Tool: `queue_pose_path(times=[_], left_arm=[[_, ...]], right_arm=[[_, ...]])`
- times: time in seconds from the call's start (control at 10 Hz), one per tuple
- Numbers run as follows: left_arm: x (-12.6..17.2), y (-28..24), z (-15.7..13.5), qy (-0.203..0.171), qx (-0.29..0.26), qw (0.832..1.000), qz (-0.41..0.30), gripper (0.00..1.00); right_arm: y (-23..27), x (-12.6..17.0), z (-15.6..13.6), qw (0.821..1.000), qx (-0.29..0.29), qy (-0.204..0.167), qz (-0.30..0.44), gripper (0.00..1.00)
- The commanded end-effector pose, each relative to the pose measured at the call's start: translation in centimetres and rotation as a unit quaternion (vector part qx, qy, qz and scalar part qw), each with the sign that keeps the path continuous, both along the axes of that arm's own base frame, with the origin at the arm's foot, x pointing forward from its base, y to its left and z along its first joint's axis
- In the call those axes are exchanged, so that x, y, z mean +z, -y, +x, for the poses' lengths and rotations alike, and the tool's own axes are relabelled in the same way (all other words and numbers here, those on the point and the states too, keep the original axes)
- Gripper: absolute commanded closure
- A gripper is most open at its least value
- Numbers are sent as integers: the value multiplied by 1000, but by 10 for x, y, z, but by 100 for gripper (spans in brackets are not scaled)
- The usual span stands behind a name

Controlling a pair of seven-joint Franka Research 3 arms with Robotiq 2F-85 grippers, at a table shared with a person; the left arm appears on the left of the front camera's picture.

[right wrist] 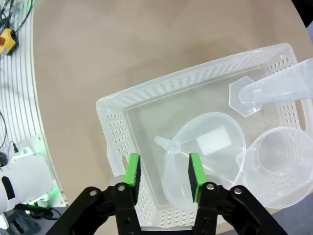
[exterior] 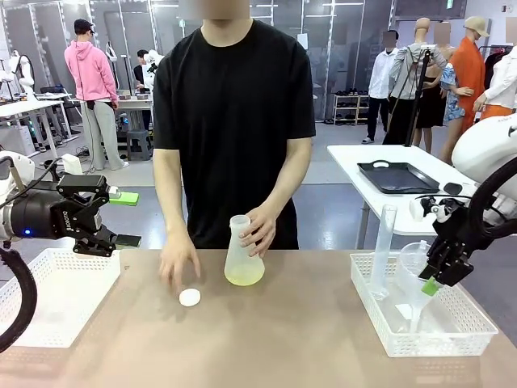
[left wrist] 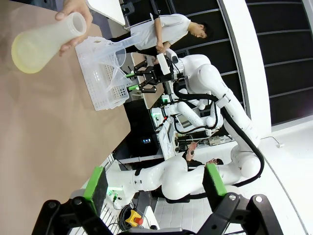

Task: Prepare the solutions needed for the experiment.
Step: Once the solution is in the Big flask , pick up the Plastic Funnel and place it back into the right Organizing basket.

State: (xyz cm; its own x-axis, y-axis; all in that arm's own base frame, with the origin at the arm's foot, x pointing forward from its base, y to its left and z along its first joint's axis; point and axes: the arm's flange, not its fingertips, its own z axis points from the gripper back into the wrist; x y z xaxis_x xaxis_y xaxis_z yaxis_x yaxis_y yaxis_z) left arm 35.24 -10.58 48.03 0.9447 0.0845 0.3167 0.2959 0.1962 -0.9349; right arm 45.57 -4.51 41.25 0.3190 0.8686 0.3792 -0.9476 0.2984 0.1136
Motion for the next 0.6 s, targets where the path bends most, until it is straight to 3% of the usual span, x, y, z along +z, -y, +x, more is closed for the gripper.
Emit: queue_pose_path(times=[0.0, 0.2, 0.4, 0.5], left_arm=[[2, 2, 0, 1, 1, 1000, -11, 0], [2, 2, 0, 1, 1, 1000, -11, 0], [2, 2, 0, 1, 1, 1000, -11, 0], [2, 2, 0, 1, 1, 1000, -11, 0]], right_arm=[[-2, 4, -9, 1000, -20, 13, -13, 41], [1, 13, -13, 999, -28, 28, -18, 41], [-2, 12, -13, 999, -21, 25, -14, 32], [-5, 12, -13, 999, -19, 28, -11, 32]])
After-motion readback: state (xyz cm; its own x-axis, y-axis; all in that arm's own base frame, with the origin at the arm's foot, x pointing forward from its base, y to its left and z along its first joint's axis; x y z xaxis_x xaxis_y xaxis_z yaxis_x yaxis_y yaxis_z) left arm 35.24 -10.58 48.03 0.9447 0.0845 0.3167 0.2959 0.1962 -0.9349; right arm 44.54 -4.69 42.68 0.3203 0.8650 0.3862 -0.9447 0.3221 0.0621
